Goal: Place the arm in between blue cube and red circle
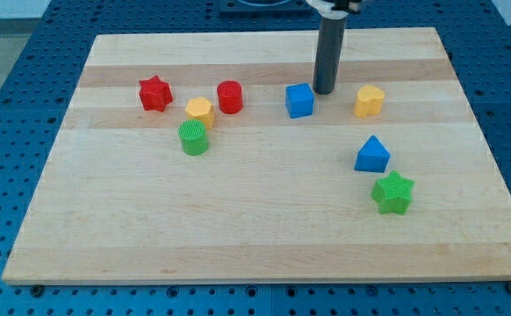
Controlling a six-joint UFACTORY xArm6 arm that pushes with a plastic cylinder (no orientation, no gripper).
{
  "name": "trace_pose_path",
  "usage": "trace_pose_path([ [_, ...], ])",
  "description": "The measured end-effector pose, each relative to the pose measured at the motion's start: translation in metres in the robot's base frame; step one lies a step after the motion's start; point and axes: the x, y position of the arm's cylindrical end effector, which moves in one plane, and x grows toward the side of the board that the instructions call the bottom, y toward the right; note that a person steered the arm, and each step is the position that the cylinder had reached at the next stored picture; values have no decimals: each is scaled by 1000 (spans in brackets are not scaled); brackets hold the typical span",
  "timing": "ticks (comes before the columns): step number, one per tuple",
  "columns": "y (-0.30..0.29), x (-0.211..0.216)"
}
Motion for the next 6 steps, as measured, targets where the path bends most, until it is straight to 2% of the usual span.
trace_pose_path([
  [2, -24, -9],
  [4, -75, -9],
  [6, -93, 5],
])
